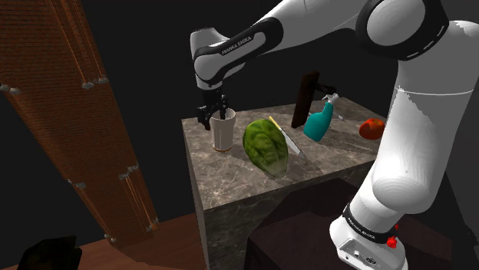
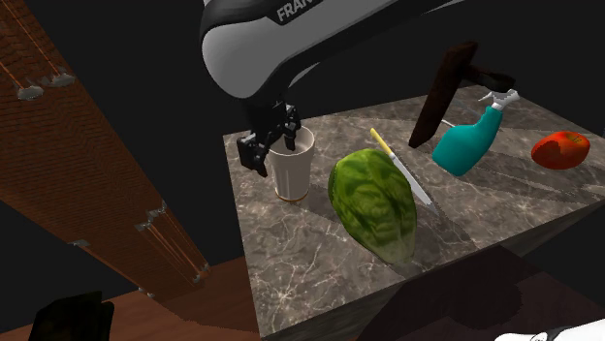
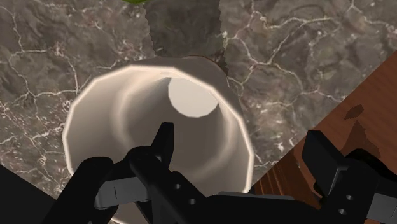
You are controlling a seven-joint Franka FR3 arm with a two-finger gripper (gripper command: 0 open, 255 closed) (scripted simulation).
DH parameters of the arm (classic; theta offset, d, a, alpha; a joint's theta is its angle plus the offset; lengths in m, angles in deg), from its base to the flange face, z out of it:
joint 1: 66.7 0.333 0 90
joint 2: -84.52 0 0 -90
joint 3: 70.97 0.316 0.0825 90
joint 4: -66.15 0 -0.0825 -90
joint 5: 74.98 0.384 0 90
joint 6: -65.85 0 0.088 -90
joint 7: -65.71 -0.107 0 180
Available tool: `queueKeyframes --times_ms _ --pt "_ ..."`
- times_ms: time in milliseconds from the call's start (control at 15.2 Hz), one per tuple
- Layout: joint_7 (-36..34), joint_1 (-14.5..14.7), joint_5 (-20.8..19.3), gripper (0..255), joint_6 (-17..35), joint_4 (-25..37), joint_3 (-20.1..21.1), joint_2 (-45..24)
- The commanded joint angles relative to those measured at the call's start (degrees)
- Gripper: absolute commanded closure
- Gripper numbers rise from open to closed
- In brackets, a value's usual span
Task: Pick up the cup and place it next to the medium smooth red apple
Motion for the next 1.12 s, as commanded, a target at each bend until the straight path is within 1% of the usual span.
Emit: queueKeyframes --times_ms 0,594,1056 --pt "0.00 0.00 0.00 255 0.00 0.00 0.00 0.00" --pt "0.00 0.00 0.00 255 0.01 -0.01 0.00 0.00" --pt "0.51 -0.05 0.49 255 -4.85 3.07 0.12 1.83"
